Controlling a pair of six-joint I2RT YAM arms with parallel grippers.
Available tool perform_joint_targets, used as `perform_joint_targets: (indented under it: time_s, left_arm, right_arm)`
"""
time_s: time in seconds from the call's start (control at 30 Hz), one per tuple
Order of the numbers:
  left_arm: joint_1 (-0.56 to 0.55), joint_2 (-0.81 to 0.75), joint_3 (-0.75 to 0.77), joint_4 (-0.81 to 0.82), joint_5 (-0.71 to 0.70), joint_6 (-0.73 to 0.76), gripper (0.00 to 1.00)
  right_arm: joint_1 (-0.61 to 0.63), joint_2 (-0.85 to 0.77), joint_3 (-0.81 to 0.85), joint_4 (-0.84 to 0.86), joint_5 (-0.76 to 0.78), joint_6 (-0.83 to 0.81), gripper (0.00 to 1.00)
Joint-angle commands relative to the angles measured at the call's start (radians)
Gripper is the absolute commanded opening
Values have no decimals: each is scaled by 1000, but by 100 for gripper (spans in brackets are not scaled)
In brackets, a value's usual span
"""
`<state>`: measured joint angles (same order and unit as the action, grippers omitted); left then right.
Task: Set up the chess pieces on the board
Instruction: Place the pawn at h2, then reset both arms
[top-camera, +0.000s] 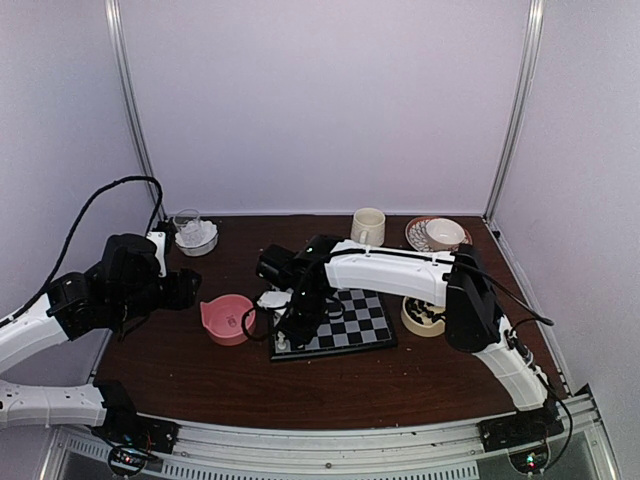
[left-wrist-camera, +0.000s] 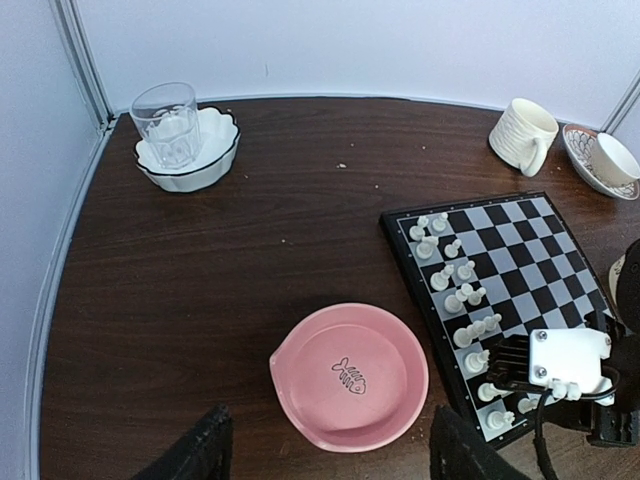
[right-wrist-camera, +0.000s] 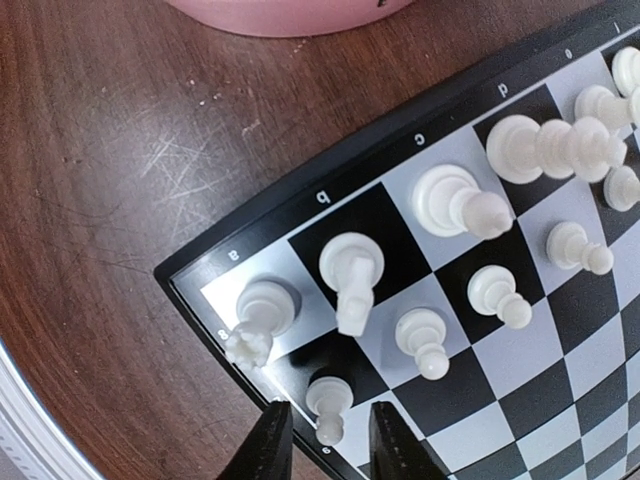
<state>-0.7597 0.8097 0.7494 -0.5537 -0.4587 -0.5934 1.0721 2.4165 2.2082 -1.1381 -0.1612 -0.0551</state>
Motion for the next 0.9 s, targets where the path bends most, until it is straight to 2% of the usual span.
perform_joint_targets:
  time_s: [0.0,0.23,0.37,0.43,0.5,0.53,0.6,0.7,0.87]
  left_arm:
    - [8,-9,-4,5,-14,-5,68]
    - [8,-20,15,-17,-26,9,70]
    - [10,-24,37,-45,-47,23,73]
    - [12,-30,42,-60,-61,31,81]
    - [12,-40,40,-69,-76,36,96]
    - [13,-44,39,-72,-83,38,97]
    - [14,-54,37,-72,-81,50,97]
    - [14,-60,40,-65,-102,81,98]
    - [14,-70,5,15,-147,208,98]
  right_arm:
    - [9,-71,-4,36,2,-8,32]
    - [11,-253,-130,176,29,-20,36]
    - [11,-407,-312,323,122,-9,44]
    - [10,-505,-447,434,183,2,47]
    - [5,-609,-591,561,250,13,60]
    - [1,-665,-662,619,277,20,71]
    - [-13,-779,-783,718,322,37,82]
    - [-42,-911,-927,824,398,55,86]
    - [-103,-1125,-1164,991,613,87,91]
